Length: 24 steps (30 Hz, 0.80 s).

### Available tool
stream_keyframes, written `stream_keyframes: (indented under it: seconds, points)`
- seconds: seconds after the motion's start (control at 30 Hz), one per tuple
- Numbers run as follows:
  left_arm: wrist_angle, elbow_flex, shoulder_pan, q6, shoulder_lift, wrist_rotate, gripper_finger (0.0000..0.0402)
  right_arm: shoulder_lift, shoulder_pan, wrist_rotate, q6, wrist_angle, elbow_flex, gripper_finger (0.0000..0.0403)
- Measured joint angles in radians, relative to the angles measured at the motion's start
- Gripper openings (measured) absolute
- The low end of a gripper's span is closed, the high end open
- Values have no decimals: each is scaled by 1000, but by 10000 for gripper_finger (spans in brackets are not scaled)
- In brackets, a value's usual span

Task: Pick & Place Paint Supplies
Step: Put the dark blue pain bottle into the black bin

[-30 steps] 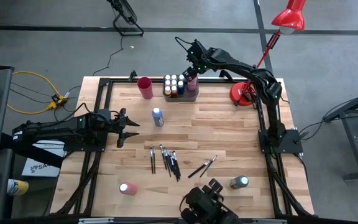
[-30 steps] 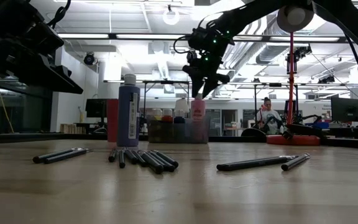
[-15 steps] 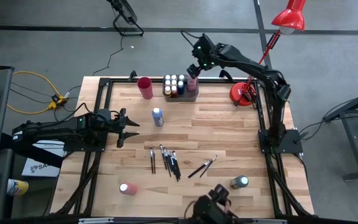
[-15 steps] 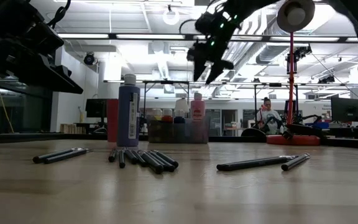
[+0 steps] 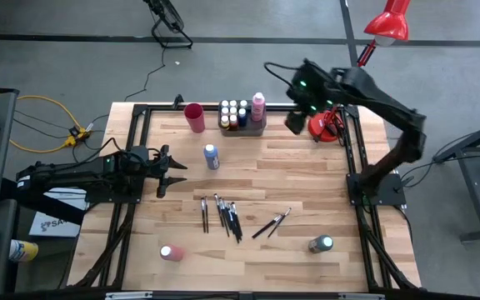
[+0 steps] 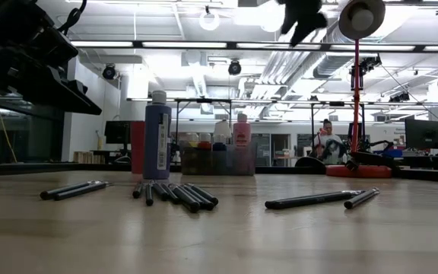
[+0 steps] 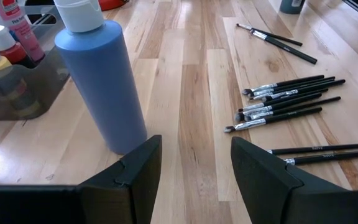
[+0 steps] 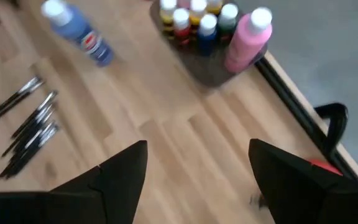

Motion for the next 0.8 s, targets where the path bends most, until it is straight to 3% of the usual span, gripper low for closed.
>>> stream_keyframes:
  seconds: [0.33,0.5,0.8]
  points:
    - [0,0,0,0,0,0,186,-155,335,94,328,-179,0,261]
    - [0,0,0,0,0,0,186,-162,536,183,607,-198,-21,258]
    - [0,0,0,0,0,0,186,-156,837,147,1148,-197,-220,258]
